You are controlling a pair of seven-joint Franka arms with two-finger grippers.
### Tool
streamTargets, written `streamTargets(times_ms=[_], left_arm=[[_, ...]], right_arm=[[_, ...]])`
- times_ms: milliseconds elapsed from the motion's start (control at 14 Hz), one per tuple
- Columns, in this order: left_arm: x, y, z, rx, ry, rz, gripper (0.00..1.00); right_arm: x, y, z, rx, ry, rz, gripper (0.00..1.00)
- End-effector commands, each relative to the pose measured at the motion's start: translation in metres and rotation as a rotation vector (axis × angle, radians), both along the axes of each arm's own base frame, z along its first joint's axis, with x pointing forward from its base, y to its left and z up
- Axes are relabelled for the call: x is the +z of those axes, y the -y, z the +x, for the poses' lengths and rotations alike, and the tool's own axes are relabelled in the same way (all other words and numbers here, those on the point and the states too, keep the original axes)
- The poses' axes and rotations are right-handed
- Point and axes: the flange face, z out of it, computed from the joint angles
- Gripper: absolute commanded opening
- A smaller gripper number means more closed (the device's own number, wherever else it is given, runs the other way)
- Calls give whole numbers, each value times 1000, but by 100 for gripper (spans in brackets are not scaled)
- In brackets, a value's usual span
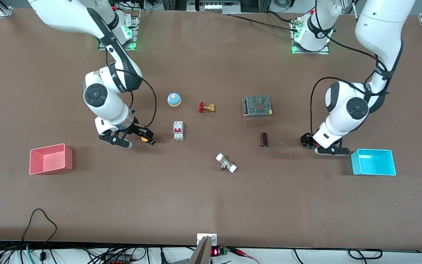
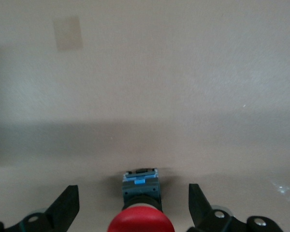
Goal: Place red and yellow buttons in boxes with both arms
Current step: 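Grasp the yellow button with the right gripper while the left gripper grasps red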
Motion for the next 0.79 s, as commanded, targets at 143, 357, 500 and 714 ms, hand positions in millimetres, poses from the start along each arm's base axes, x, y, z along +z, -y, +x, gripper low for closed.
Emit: streamTargets(times_ms=[143,357,500,714], left_arm=[[3,5,-2,-1,15,0,42],[9,4,3,-1,29,0,28],[21,-2,12,-6,49,1,24],[60,-21,39,-56,7,17,24]], right_arm=[[-16,-14,5,2,-1,-9,100],[-25,-16,3,5,-13,-10,100],[-27,-19,2,10,-12,-9,94],[-25,-19,5,9,-5,-6,74]])
